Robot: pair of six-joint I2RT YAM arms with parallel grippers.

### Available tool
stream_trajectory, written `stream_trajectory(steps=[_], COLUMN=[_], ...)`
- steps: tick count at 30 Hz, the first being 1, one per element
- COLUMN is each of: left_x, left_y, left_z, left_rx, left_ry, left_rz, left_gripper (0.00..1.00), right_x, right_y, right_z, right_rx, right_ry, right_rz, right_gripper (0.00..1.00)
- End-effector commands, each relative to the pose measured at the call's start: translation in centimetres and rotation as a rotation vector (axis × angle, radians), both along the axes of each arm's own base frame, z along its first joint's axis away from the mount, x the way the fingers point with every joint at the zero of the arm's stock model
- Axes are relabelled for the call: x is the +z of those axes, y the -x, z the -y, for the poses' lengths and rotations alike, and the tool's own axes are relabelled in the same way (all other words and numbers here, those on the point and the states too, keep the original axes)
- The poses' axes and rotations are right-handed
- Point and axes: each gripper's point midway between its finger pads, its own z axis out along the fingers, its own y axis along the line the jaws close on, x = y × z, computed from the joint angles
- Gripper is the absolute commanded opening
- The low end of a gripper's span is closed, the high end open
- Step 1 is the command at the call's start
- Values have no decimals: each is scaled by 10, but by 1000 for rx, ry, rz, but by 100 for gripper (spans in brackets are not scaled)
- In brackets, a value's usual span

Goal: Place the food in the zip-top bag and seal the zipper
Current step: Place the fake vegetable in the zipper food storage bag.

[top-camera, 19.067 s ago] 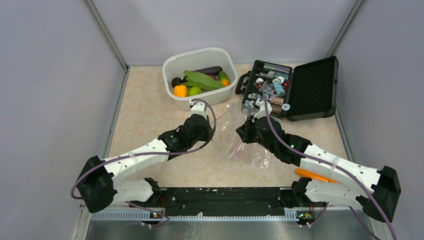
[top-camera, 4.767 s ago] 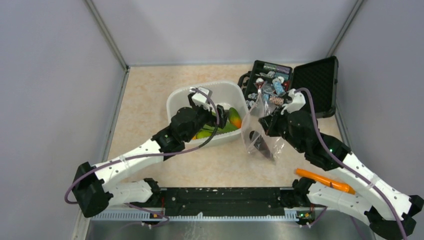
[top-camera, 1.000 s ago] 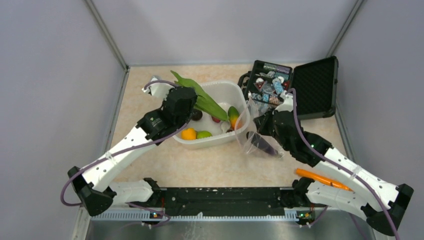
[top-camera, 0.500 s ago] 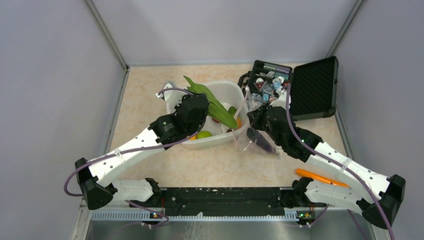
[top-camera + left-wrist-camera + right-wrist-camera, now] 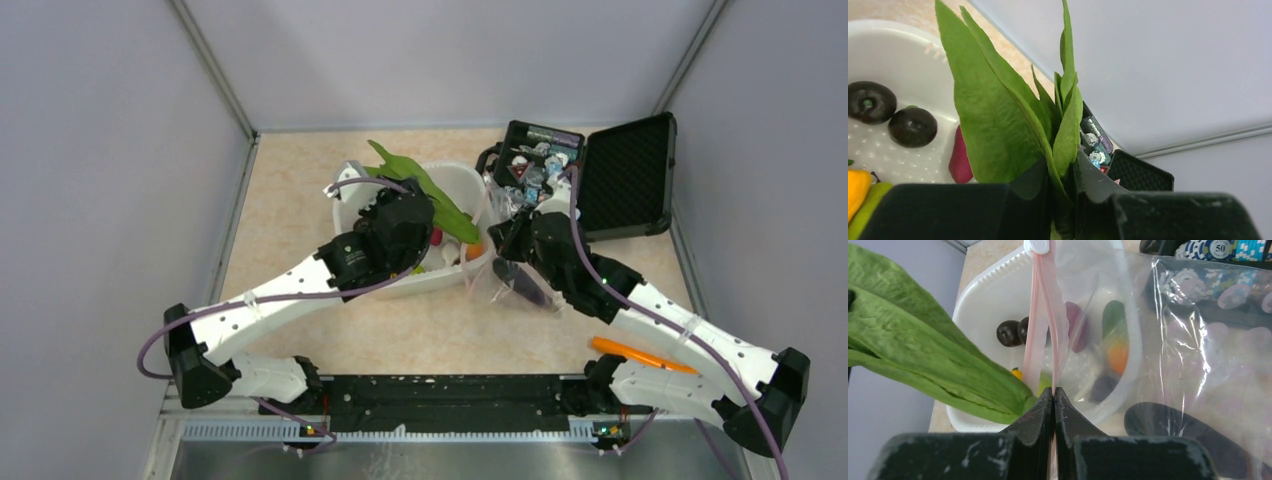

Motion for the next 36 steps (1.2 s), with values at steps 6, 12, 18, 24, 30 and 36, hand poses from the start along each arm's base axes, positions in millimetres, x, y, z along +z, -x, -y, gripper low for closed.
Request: stream_trajectory(steps=[6,12,18,24,30,36], left_x=[30,25,32,36,34,39], left_y=[8,16,24,43,53,65], left_z=[37,48,65,71,78,103], left_rx=[19,75,55,28,-32,-335], left_ry=[-61,-144,-198,-309,-409,-485], left_rz=[160,186,234,301,345,425], left_gripper=[11,15,26,58,88,99], right_x=[66,89,94,93,89,79], right_y=[7,15,19,15,13,10], right_z=[-9,-3,-5,8,11,16], right_rx=[53,54,66,4,-13,-37], right_ry=[-198,-281,-347,-319,-306,-265], right_rz=[93,132,132,149,147,138], right_gripper=[0,0,0,0,0,0])
